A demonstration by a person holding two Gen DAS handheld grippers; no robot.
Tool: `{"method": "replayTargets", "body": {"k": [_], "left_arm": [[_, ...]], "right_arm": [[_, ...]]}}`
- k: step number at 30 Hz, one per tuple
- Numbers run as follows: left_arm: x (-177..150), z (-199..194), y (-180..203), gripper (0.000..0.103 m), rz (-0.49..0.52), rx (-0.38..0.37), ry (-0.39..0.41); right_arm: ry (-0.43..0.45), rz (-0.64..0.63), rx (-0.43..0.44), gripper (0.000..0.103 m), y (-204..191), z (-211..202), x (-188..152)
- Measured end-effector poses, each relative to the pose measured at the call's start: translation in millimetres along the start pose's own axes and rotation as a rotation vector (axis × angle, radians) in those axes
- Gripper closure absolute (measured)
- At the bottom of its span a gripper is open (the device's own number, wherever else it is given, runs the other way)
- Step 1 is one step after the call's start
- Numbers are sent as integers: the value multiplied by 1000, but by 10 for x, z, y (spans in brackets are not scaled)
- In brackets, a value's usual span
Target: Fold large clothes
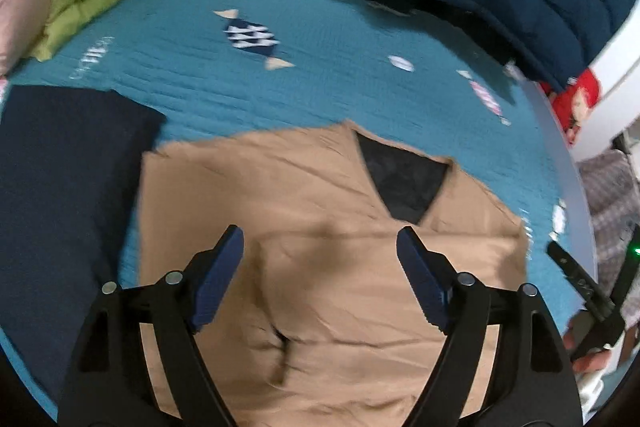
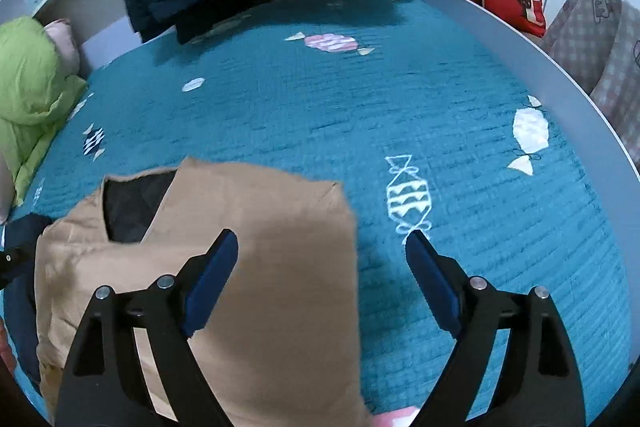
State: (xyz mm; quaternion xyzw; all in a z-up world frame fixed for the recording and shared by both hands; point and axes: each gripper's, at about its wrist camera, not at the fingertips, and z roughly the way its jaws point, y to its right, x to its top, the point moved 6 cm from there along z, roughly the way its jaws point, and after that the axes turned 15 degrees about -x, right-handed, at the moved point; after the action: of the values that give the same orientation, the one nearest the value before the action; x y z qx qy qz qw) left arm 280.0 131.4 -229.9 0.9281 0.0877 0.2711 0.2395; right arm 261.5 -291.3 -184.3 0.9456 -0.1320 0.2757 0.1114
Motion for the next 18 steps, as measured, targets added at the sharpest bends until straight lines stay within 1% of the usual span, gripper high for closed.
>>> {"method": "replayTargets", "body": {"k": [2, 5, 7, 10, 11, 12, 13, 14, 15, 16, 17, 18], "left_arm": [[88, 44, -95, 23, -9, 14, -6], [215, 222, -376, 22, -45, 72, -42], [247, 347, -570, 22, -78, 82, -55], [218, 514, -809, 22, -158, 55, -104], [217, 556, -852, 20, -168, 44, -108], [213, 576, -868, 20, -170, 40, -109], [219, 592, -882, 20, -172, 41, -111], [228, 597, -884, 23, -173, 46, -111], [242, 591, -902, 30, -173, 73, -103], [246, 575, -929, 55, -174, 120, -105], [253, 556, -962, 75, -173, 167, -117], [263, 538, -965, 81, -172, 165, -120]], "right_arm": [[-42, 14, 22, 20, 38, 138, 70], [-120, 37, 26, 20, 90, 343, 93], [-168, 55, 43, 20, 91, 497, 86], [-207, 68, 71, 20, 50, 667, 74], [-219, 71, 75, 20, 36, 717, 72], [-226, 81, 89, 22, 12, 767, 75], [-231, 88, 110, 28, -24, 820, 79], [-243, 89, 115, 34, -48, 873, 76], [-268, 92, 113, 51, -76, 951, 58], [-279, 100, 113, 58, -90, 983, 48], [-270, 118, 103, 60, -94, 992, 52], [-258, 116, 94, 68, -111, 969, 61]]}}
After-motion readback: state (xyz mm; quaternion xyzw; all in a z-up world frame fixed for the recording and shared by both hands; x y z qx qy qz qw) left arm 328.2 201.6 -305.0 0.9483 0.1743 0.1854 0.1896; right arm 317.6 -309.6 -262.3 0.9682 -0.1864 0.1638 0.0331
